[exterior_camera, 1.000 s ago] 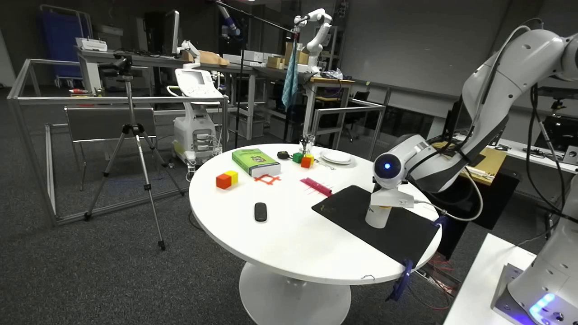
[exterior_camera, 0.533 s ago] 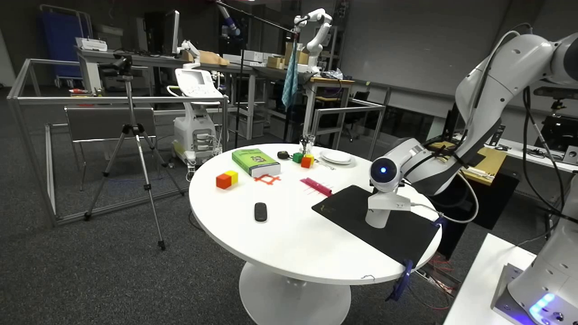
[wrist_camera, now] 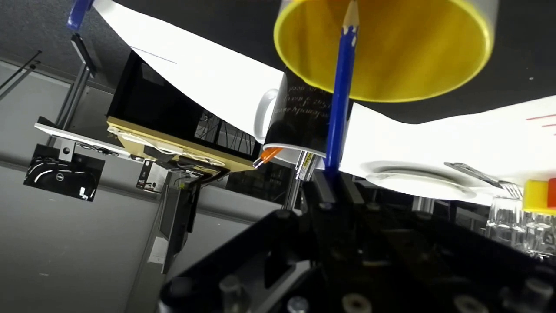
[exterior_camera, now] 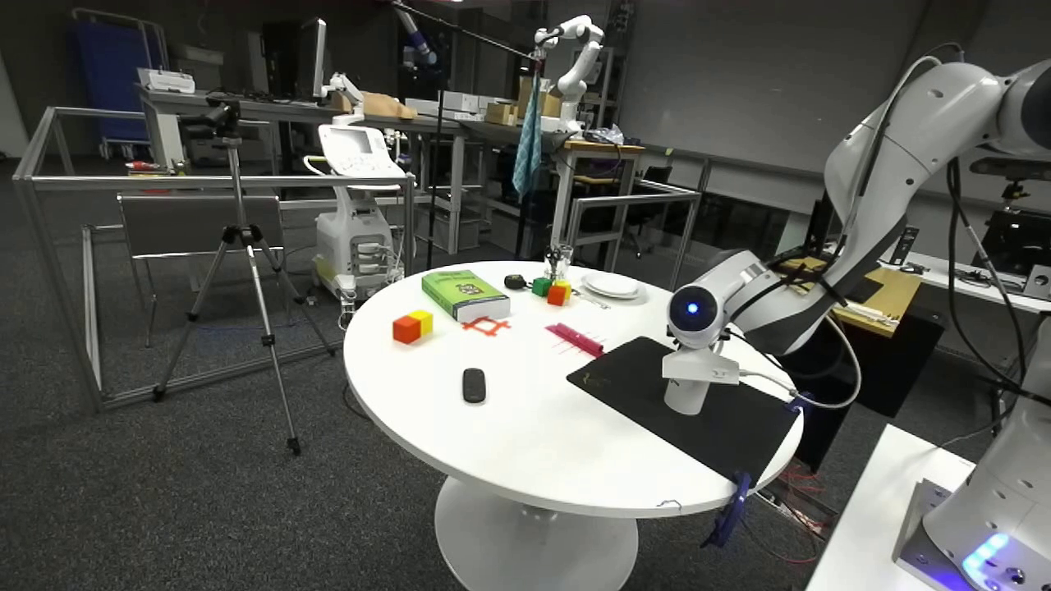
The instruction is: Put the black pencil in the white and yellow mug.
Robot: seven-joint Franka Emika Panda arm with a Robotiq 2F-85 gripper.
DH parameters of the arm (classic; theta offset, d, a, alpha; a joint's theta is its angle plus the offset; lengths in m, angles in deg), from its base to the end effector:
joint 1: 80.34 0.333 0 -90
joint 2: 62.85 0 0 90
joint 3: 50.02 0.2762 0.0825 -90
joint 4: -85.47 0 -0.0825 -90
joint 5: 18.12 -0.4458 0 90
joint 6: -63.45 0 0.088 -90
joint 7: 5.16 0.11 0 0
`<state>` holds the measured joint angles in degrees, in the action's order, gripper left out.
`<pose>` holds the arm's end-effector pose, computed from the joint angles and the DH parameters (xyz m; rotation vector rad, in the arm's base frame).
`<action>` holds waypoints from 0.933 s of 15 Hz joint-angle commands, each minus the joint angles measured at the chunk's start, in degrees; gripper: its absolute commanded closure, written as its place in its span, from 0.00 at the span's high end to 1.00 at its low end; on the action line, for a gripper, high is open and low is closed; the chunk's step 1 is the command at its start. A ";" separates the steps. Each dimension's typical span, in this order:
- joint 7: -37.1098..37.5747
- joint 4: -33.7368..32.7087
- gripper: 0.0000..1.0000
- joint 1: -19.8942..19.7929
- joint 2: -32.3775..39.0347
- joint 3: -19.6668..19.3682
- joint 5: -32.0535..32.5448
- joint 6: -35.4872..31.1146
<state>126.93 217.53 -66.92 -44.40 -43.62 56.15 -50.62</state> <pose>0.4929 0.1172 0.1028 1.9929 -1.0645 0.9395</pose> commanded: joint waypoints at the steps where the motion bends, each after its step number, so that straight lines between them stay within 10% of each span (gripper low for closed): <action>1: 1.50 -0.83 0.02 -0.79 0.98 1.39 1.05 -0.07; 14: -1.21 -1.00 0.02 -0.92 3.02 2.50 0.54 -0.75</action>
<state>127.05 217.24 -66.91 -41.85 -41.79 56.15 -50.96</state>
